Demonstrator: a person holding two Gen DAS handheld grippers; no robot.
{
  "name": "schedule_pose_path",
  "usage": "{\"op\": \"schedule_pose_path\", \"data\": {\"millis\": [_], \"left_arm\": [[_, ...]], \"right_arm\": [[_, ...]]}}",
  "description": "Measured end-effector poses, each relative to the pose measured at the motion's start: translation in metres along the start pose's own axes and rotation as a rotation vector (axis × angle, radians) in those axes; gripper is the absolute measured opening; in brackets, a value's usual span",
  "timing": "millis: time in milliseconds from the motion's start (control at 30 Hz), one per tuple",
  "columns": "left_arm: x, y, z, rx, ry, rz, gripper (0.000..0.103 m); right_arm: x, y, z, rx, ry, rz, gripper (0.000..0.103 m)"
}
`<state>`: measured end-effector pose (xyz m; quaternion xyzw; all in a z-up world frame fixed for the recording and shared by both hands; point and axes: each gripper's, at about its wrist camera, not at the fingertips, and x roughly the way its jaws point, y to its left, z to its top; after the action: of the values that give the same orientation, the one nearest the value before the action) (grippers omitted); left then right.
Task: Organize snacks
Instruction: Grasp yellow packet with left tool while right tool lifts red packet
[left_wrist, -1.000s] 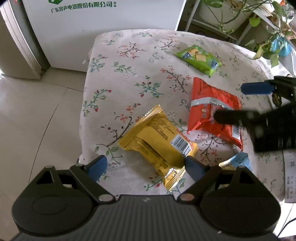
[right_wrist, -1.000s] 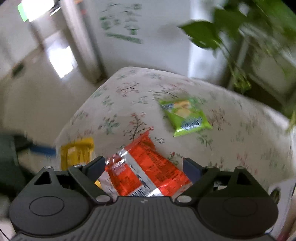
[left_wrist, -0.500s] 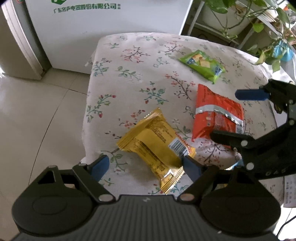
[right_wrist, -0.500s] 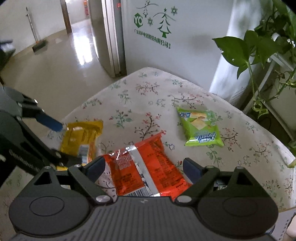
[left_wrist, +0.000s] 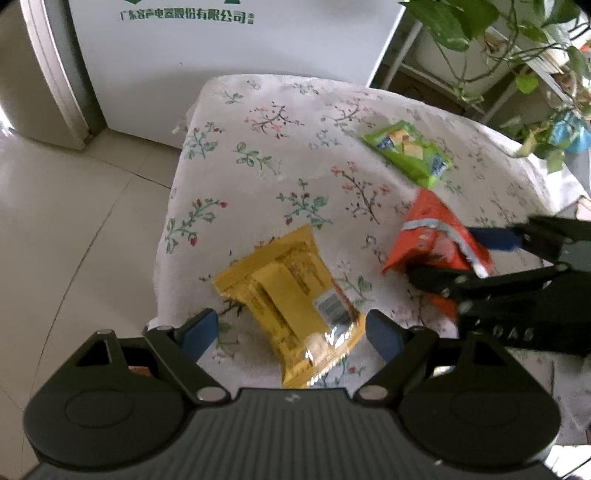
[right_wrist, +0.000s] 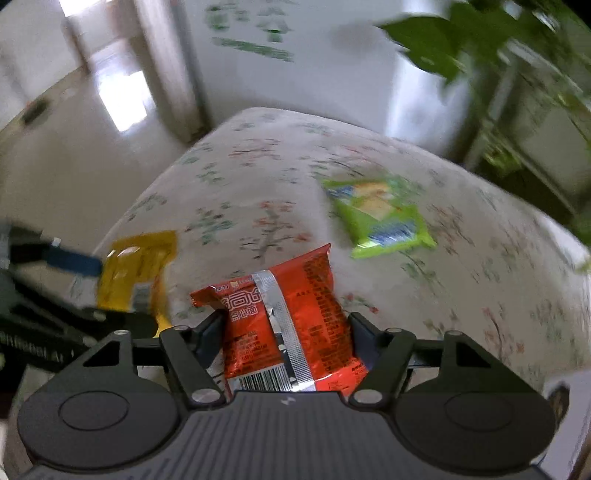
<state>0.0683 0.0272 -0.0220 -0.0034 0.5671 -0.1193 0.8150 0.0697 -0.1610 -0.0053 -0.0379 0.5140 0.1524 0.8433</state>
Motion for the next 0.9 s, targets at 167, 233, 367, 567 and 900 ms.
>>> {"op": "schedule_pose_path", "data": {"millis": [167, 233, 367, 567, 900], "left_arm": [[0.006, -0.008, 0.003, -0.041, -0.016, 0.058, 0.091], [0.01, -0.014, 0.004, -0.031, -0.014, 0.088, 0.094], [0.014, -0.02, 0.003, -0.023, -0.026, 0.142, 0.095], [0.014, -0.023, 0.0, -0.011, -0.038, 0.156, 0.094], [0.001, -0.021, 0.006, -0.009, -0.085, 0.084, 0.05]], "right_arm": [[0.0, -0.012, 0.001, 0.152, 0.027, -0.114, 0.077], [0.001, -0.013, 0.0, 0.171, 0.025, -0.126, 0.079], [0.006, -0.012, -0.002, 0.168, 0.025, -0.16, 0.082], [0.012, -0.018, -0.006, 0.189, 0.037, -0.17, 0.088], [0.006, -0.013, -0.006, 0.191, 0.034, -0.175, 0.076]]}}
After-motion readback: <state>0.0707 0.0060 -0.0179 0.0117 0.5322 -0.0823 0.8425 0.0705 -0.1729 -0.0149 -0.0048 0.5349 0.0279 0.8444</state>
